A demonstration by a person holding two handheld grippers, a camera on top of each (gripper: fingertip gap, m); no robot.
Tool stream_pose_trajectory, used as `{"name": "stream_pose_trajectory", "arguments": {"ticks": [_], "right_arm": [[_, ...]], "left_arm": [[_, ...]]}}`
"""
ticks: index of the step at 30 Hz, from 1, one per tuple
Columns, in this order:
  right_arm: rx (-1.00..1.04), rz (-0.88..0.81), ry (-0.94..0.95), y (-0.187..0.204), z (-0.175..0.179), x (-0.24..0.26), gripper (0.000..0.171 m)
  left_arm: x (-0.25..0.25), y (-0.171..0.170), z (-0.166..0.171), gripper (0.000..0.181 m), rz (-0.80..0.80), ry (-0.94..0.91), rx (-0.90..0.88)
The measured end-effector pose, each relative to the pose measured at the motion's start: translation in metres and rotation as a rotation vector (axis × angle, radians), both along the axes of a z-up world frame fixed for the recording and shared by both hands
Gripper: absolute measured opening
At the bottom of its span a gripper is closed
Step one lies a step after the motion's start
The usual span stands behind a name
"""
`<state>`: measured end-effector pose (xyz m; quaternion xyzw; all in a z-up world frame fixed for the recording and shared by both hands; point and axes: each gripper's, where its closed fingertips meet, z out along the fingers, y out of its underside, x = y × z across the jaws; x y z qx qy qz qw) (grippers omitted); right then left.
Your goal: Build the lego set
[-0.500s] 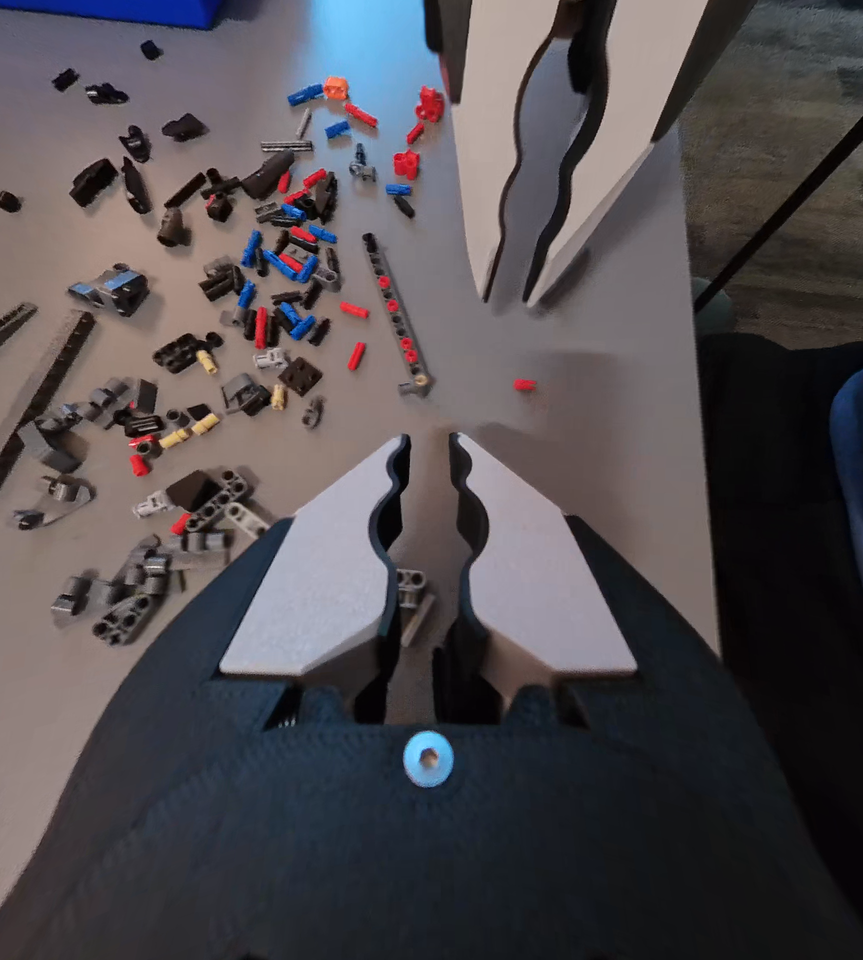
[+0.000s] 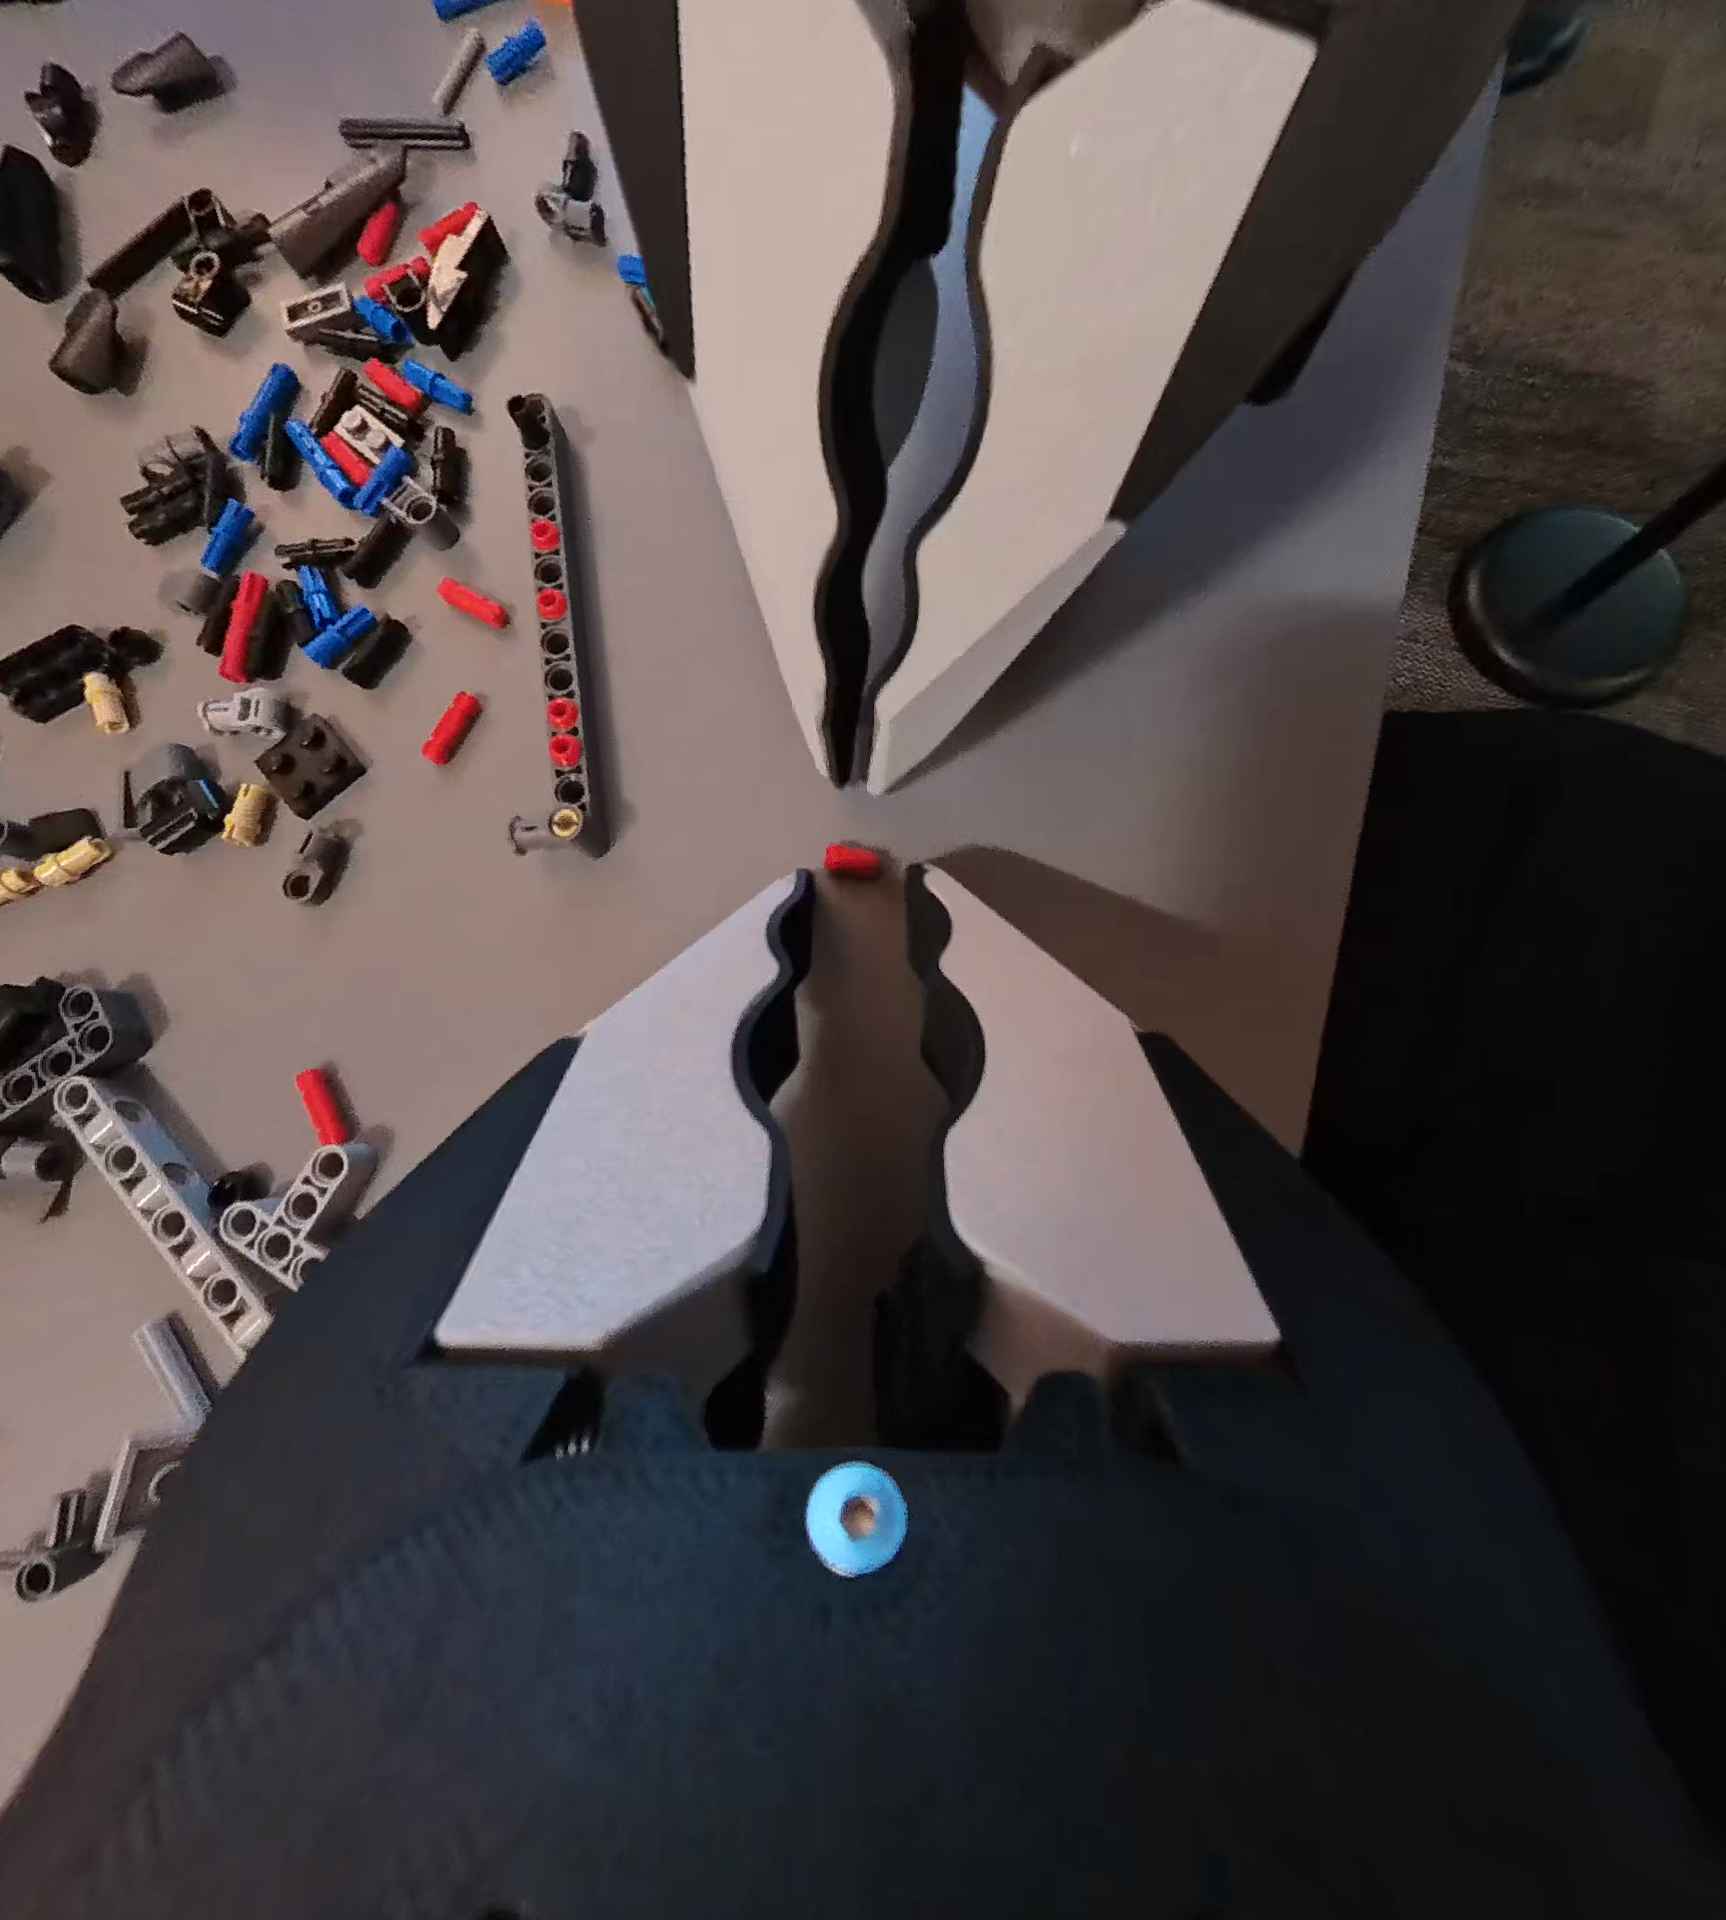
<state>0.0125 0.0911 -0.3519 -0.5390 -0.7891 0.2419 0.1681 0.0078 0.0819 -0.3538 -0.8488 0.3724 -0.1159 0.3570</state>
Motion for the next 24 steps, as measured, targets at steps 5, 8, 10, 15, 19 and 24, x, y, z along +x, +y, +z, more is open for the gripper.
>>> {"name": "stream_pose_trajectory", "arguments": {"ticks": [5,8,10,15,19,24], "right_arm": [[-0.005,0.017,0.016,-0.005,-0.002,-0.005,0.0],[-0.004,0.017,0.018,-0.006,-0.002,-0.005,0.0],[-0.005,0.019,0.021,-0.006,-0.002,-0.004,0.0],[-0.011,0.034,0.04,-0.004,0.001,0.0,0.002],[0.003,0.071,0.036,-0.004,0.001,-0.001,0.003],[0.01,0.147,0.035,-0.011,-0.001,-0.006,0.005]], "left_arm": [[0.005,0.005,0.0,0.011,0.0,-0.001,0.013],[0.006,0.006,0.0,0.008,-0.034,0.019,0.019],[0.006,0.005,0.0,0.004,-0.077,0.041,0.035],[0.001,-0.001,0.001,0.017,-0.099,0.034,0.052],[-0.004,-0.005,0.001,0.024,-0.057,0.021,0.044],[-0.002,-0.006,0.0,0.016,-0.022,0.018,0.045]]}}
